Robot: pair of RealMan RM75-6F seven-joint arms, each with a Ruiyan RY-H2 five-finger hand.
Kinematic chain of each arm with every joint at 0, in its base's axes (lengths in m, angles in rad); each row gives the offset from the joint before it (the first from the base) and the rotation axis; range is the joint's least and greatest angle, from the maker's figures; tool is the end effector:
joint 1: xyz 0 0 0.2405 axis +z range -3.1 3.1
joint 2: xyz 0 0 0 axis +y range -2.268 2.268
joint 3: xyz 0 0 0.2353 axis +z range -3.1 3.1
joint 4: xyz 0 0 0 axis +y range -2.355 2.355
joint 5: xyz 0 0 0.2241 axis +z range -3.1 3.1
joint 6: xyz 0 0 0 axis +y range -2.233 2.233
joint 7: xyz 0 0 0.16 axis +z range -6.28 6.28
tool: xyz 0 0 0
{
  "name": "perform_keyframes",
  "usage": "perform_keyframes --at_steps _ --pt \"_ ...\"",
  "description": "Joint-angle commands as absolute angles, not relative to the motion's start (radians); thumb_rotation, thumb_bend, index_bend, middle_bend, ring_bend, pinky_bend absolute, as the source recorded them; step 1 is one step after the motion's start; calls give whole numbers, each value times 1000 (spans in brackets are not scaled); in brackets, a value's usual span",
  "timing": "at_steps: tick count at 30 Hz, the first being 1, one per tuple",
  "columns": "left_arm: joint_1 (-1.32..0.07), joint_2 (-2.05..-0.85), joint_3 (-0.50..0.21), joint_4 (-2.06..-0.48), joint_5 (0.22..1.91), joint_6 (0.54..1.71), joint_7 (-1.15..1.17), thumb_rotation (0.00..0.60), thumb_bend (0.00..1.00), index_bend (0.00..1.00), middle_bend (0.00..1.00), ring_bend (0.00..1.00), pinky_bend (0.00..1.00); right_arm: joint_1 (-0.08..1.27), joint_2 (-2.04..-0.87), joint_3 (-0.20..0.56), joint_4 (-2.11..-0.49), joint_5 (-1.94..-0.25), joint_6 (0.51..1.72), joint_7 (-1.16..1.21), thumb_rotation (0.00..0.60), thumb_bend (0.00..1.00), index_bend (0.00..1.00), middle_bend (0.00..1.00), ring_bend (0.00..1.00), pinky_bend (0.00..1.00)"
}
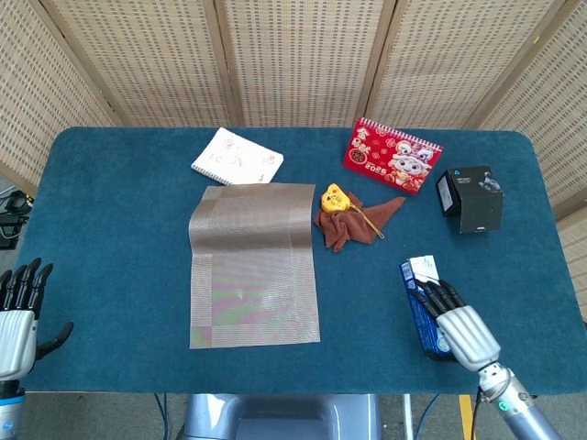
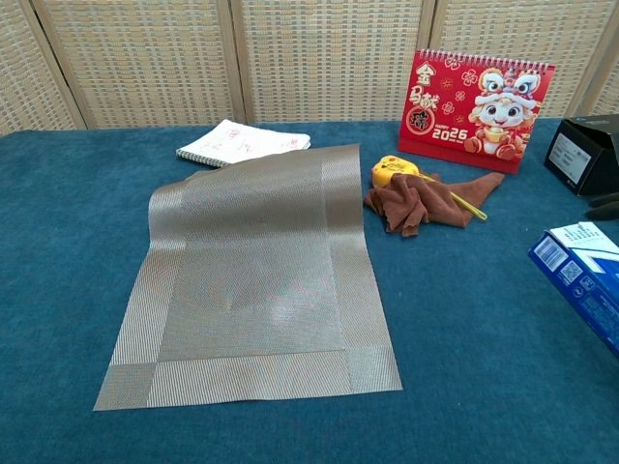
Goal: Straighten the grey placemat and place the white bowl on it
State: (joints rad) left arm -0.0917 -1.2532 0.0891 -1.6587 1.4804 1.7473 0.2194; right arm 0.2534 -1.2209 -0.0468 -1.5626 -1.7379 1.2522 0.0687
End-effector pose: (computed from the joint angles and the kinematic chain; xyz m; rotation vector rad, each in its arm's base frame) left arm -0.2722 0.1644 0.1138 -1.3065 -0.7973 -0.9133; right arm -0.2520 -0.2066 0.0492 1.8614 -0.9985 0.9757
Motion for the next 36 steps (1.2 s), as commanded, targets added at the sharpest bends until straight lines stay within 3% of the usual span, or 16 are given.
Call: perform_keyframes --at_steps 1,18,26,36 --pt "-85 -1249 78 -1656 1480 1746 204 600 198 0 0 0 0 296 -1284 -50 -1584 -1759 1195 54 600 60 112 0 0 0" --pt "-62 -1244 30 -1635 1477 1700 174 600 199 0 0 0 0 420 -1660 15 -1455 -1670 1050 26 600 61 146 0 0 0" --pt "-56 -1245 7 -1630 1463 1677 162 600 199 0 0 0 0 448 -1751 42 -1334 -1651 1069 18 600 58 153 0 0 0" --pt "-52 -1254 -12 -1621 1459 1658 164 600 199 0 0 0 0 462 -1780 46 -1260 -1611 1065 30 600 59 153 0 0 0"
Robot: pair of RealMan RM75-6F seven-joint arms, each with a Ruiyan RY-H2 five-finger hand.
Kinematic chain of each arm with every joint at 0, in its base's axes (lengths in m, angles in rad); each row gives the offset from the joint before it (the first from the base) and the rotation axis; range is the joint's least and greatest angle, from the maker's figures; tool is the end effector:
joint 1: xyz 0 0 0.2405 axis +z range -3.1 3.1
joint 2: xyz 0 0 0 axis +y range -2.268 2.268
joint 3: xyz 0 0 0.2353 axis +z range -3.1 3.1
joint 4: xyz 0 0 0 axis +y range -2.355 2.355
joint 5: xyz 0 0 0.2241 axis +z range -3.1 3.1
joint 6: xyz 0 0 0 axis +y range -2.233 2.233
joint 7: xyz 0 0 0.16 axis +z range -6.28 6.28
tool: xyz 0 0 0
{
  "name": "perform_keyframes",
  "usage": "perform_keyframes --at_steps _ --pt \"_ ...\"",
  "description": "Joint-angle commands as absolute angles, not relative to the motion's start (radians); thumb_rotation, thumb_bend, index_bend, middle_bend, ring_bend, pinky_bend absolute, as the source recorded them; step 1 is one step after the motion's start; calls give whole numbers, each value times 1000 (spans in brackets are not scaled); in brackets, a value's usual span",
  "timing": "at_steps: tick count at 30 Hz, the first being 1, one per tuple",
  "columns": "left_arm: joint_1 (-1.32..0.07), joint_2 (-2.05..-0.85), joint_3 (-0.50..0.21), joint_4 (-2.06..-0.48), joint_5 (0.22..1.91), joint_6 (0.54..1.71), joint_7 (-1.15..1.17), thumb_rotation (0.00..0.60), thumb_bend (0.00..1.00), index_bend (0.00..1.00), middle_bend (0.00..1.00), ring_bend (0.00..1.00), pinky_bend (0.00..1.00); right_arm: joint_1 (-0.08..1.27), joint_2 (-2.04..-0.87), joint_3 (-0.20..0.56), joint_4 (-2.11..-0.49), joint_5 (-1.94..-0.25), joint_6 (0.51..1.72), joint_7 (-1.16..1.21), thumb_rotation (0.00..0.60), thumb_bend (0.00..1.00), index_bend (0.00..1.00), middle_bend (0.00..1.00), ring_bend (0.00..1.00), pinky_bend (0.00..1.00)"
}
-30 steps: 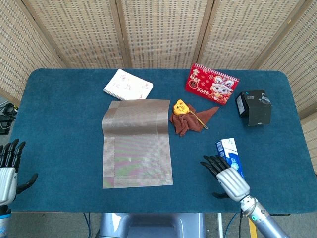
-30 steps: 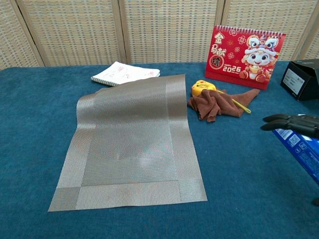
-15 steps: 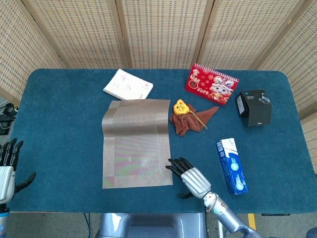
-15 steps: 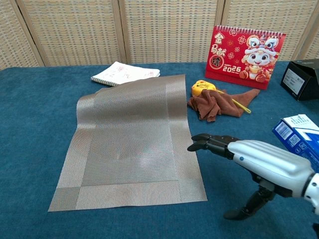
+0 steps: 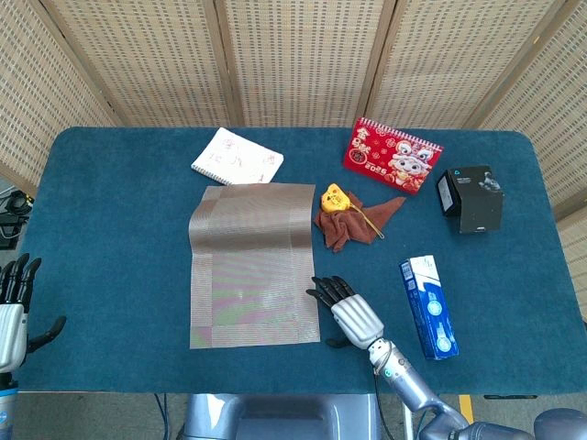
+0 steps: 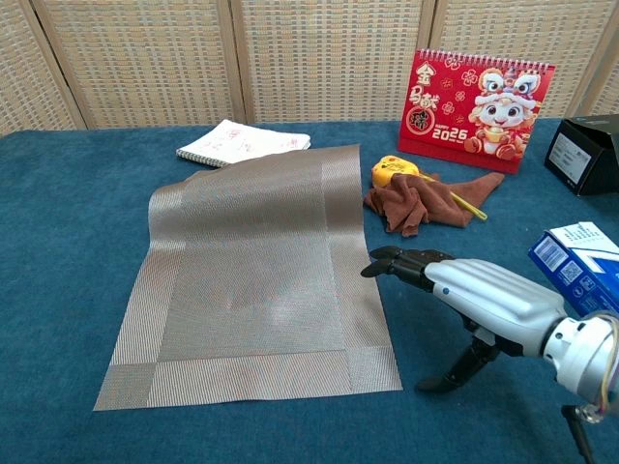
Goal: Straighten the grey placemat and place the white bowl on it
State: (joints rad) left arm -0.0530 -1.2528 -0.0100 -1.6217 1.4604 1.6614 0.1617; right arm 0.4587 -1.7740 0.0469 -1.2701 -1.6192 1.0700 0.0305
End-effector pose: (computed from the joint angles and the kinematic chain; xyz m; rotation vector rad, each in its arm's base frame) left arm -0.2863 0.1759 0.1180 -1.2595 -0.8335 -0.9074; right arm -0.1601 -0.2504 -0.1004 1.9521 -1.1258 1.1554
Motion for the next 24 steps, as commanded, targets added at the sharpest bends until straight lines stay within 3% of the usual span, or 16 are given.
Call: perform_keyframes --at_steps 1,20,24 --pt "-52 -1255 -12 -1621 1459 1656 165 600 199 0 0 0 0 463 -1783 47 -1255 -1607 1062 29 600 58 153 0 0 0" --pt "-45 -1262 -33 -1617 1460 1620 173 600 201 0 0 0 0 481 -1802 31 -1257 -1553 1049 21 600 60 151 0 0 0" --pt "-44 -1262 -36 -1619 1461 1616 176 600 201 0 0 0 0 485 -1831 33 -1230 -1554 1058 40 600 107 153 0 0 0"
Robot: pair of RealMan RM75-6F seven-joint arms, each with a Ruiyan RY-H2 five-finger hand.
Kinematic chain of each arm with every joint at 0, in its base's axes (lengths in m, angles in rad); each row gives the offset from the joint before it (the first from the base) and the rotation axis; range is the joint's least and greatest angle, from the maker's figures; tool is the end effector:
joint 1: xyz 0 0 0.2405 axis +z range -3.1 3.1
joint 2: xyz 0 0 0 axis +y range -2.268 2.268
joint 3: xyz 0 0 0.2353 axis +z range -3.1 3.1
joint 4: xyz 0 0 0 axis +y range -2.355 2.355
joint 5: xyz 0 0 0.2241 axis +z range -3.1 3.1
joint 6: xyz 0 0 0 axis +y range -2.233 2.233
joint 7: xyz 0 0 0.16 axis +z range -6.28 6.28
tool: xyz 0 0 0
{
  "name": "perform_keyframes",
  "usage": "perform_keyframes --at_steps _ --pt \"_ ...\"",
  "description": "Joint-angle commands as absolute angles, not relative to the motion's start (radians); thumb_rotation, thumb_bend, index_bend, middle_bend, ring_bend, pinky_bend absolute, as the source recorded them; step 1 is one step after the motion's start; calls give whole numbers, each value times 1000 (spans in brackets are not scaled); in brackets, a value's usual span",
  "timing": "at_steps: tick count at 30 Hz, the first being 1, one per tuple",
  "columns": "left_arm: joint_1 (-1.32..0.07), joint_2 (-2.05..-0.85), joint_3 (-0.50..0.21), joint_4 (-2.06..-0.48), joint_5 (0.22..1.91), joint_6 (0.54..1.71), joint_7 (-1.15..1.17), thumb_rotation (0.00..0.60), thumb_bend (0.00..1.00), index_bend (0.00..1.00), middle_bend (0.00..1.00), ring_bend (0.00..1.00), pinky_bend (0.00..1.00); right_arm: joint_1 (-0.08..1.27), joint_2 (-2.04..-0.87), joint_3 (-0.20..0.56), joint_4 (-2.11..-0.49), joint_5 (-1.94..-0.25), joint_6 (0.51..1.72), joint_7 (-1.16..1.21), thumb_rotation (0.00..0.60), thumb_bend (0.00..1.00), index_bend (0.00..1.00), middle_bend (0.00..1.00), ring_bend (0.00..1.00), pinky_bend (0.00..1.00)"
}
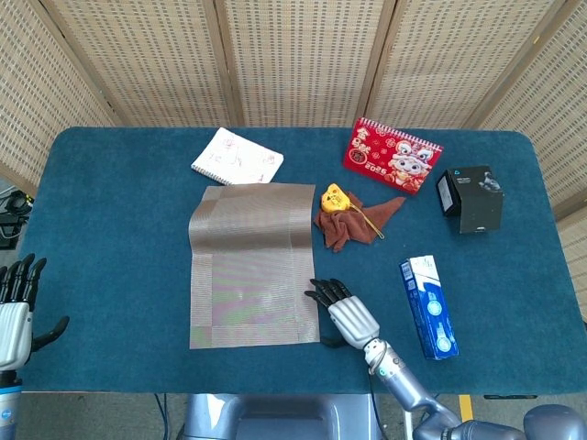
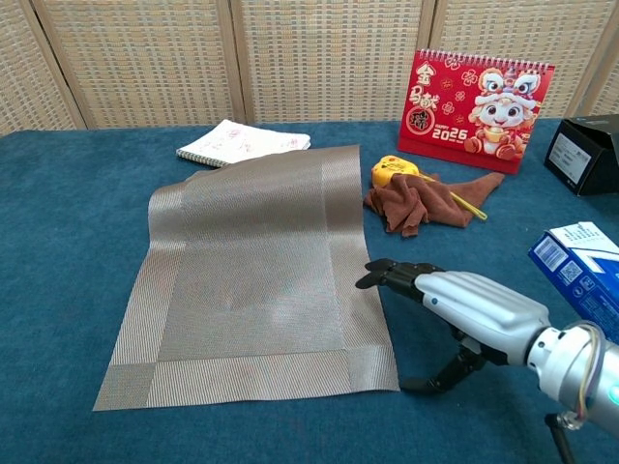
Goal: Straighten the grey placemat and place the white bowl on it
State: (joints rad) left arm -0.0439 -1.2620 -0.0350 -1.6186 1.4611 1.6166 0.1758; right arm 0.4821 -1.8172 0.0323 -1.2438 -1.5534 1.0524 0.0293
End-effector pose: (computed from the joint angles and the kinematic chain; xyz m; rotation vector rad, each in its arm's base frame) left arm -0.2877 0.1792 0.1125 -1.2713 -0.8493 -0.8869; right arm -0.1583 -0.2500 -0.1146 1.9421 -1.1876 1.1274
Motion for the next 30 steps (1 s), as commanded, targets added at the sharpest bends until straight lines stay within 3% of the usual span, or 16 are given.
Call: perform_keyframes --at_steps 1,14,19,22,30 --pt "-43 -1261 -37 -1619 1460 1615 175 600 201 0 0 0 0 486 -1836 33 -1225 -1555 1059 43 600 124 154 0 0 0" --pt "-42 -1256 -52 -1612 1441 1590 151 600 203 5 0 0 0 498 -1925 31 -1138 -1558 1080 186 600 285 214 0 0 0" --pt "-41 -1256 -56 -1612 1439 1586 148 600 204 6 0 0 0 494 -1941 37 -1130 -1557 1106 247 600 285 428 4 0 0" --pt "-40 -1257 -58 -1611 1439 1586 149 600 206 8 0 0 0 484 -1958 42 -1102 -1568 1152 252 600 272 537 57 0 0" --pt "-41 -1263 -63 -1606 1430 1575 156 600 208 11 0 0 0 468 -1985 50 -1060 -1565 1201 305 600 261 654 147 0 0"
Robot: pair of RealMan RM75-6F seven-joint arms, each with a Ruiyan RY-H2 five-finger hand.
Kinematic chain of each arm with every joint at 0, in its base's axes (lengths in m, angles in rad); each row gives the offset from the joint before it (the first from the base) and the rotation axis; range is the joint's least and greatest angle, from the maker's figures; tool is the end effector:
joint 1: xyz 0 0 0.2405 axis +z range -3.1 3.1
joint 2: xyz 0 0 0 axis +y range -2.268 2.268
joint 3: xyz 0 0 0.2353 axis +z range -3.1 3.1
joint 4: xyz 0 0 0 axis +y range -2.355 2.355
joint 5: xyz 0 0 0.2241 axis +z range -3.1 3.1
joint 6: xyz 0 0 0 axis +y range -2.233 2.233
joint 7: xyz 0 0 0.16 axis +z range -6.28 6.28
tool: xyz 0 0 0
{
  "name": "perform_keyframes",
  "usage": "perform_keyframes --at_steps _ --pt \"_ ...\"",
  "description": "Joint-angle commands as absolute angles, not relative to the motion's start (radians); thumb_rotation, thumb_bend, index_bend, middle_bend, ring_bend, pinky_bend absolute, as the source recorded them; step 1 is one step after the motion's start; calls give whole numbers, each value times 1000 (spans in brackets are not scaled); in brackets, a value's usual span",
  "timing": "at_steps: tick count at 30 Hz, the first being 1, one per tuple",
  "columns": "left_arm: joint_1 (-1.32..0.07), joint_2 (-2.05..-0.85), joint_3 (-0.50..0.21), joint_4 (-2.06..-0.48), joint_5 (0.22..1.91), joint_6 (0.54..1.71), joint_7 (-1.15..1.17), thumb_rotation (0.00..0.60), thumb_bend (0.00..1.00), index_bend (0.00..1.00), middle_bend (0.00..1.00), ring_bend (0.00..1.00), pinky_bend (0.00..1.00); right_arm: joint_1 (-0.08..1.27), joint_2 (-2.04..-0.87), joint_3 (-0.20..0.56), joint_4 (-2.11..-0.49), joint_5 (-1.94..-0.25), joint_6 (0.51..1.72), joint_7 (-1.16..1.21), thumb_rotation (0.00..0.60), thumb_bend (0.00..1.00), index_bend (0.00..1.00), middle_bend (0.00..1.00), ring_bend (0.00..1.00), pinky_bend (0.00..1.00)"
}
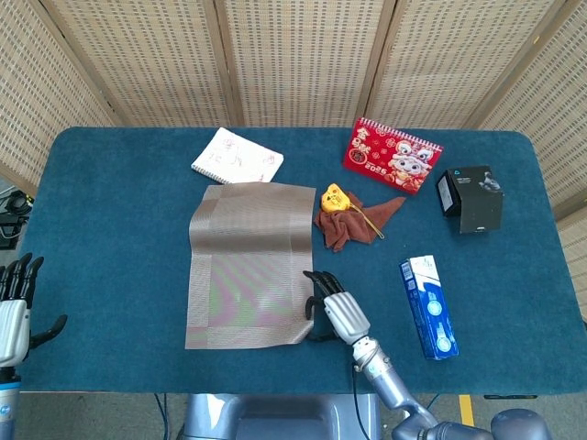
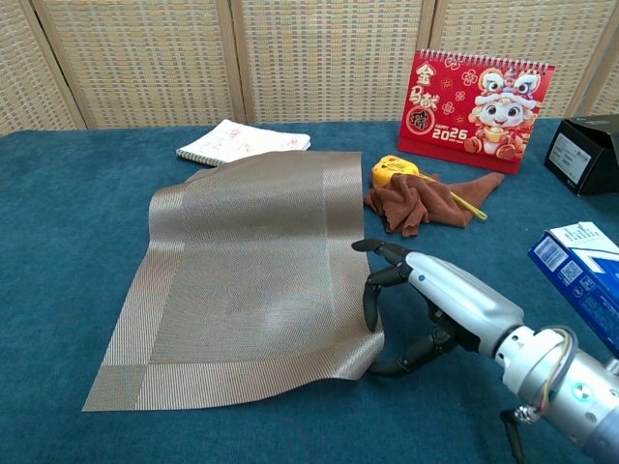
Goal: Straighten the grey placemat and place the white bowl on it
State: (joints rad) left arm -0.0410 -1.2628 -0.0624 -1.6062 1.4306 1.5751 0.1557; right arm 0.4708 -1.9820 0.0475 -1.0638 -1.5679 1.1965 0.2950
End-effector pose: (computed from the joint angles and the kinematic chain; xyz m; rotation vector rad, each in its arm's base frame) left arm -0.2955 0.1844 0.1125 -1.2523 -0.8818 -0.8696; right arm -0.1465 -0.2546 -0.1281 1.7092 -1.3724 1.3895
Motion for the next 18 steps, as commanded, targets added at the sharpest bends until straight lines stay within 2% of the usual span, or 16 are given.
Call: perform_keyframes --at_steps 1,15,18 --pt "-41 -1263 -64 -1606 1429 1574 156 600 208 11 0 0 0 467 -1985 51 -1061 -1563 1200 312 600 261 656 149 0 0" --pt "-41 -1263 -71 -1603 1421 1561 156 600 208 14 0 0 0 464 -1997 40 -1062 -1554 1195 341 600 259 648 148 0 0" --pt "-41 -1263 -72 -1602 1418 1558 155 600 208 15 0 0 0 464 -2002 38 -1058 -1556 1196 345 600 325 642 145 0 0"
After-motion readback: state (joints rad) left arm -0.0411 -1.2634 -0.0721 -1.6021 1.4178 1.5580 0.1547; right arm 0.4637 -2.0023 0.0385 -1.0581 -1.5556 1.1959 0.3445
